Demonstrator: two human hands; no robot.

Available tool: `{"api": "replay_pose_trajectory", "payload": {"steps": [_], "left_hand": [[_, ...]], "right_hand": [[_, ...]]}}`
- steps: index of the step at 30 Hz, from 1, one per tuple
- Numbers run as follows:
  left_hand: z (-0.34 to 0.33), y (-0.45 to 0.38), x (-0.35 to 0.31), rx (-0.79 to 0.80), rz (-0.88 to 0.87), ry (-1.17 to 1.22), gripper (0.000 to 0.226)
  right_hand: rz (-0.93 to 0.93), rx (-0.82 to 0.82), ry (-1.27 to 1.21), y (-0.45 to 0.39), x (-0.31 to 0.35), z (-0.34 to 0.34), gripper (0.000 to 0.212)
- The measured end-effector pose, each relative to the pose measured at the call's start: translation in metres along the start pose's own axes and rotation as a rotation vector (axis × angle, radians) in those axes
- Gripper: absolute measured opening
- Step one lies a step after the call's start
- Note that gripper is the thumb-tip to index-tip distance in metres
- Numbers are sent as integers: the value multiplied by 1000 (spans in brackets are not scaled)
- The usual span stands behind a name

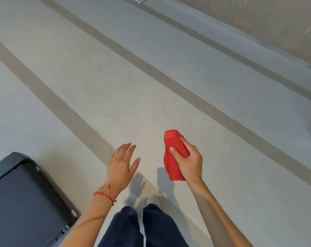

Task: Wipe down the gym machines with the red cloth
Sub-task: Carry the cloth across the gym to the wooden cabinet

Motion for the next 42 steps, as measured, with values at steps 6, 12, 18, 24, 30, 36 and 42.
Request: {"api": "replay_pose_trajectory", "payload": {"steps": [6,12,18,24,30,36,42], "left_hand": [[13,-19,21,-84,119,22,43],[23,-34,67,-141,275,34,46],[46,-64,127,-239,383,67,45],[85,-99,174,-325,369,31,42],[110,-136,216,-316,433,-8,43],[125,-186,260,-330,506,0,46],[155,-269,303,-374,532,7,45]], "right_hand": [[76,140,-2,-32,21,-40,52],[148,271,13,-57,54,-94,52],[195,377,37,-84,97,-165,52],[241,447,62,-106,138,-231,52],[263,498,74,-134,174,-279,52],[252,546,76,-181,210,-337,51],[285,632,60,-249,254,-405,50]]}}
Point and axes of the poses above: each hand's wrist, its own y-axis away from the middle knuckle, its own z-axis out of the back of the hand, x = y × z, the point moved 2 cm from there along -y, towards the middle knuckle, and after that the axes turned 3 degrees about -x, right-handed, at the moved point
